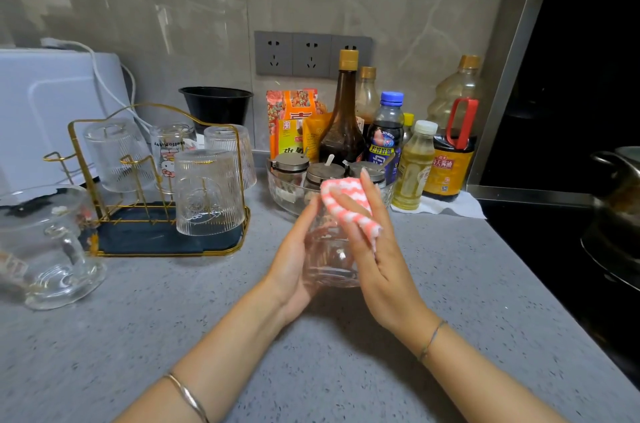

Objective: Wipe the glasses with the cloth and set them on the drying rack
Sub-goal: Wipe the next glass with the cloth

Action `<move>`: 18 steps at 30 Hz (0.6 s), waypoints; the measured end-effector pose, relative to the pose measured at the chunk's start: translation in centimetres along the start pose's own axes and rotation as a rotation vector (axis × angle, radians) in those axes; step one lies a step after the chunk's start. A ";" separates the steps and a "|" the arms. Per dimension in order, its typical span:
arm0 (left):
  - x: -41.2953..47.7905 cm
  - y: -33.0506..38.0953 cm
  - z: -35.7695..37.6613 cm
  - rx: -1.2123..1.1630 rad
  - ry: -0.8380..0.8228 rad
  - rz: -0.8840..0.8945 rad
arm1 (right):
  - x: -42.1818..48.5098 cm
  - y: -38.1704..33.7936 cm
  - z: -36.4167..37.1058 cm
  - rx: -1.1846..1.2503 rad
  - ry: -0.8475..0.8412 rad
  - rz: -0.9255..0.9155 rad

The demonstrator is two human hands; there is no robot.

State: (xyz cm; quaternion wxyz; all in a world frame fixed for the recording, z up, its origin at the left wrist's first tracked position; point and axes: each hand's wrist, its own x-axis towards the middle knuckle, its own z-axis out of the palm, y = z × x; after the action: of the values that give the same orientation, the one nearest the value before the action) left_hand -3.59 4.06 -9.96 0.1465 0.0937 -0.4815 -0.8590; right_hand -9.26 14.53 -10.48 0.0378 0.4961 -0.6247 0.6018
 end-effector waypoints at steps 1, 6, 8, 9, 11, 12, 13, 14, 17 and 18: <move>0.0 0.0 0.0 0.017 0.001 0.004 | 0.1 0.3 -0.1 0.041 0.019 0.031; 0.2 0.0 -0.3 -0.025 0.056 0.048 | 0.0 1.0 0.0 0.028 -0.063 0.070; 0.4 0.1 -0.4 -0.099 0.089 0.056 | -0.2 0.9 0.3 0.018 -0.111 0.029; 0.4 0.2 -0.5 -0.131 0.101 0.064 | -0.3 0.8 0.5 0.012 -0.129 0.018; 0.6 0.5 -0.7 -0.168 0.140 0.094 | -0.6 0.5 0.6 -0.025 -0.170 -0.013; 0.6 0.5 -0.9 -0.168 0.155 0.105 | -0.7 0.3 0.6 -0.069 -0.202 -0.045; 0.6 0.7 -1.0 -0.169 0.158 0.111 | -0.7 0.1 0.7 -0.127 -0.239 -0.089; 0.5 0.8 -1.0 -0.172 0.151 0.104 | -0.8 0.0 0.8 -0.185 -0.275 -0.135; 0.2 1.1 -1.1 -0.185 0.129 0.062 | -0.9 0.0 0.8 -0.294 -0.313 -0.194; 0.1 1.1 -1.0 -0.161 0.120 0.069 | -0.9 0.0 0.8 -0.314 -0.303 -0.197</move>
State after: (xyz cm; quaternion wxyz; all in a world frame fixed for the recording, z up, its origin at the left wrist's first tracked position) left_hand -3.21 2.68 -9.57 0.2115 0.1163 -0.4042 -0.8823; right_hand -8.36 14.42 -11.32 0.0789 0.6275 -0.6576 0.4094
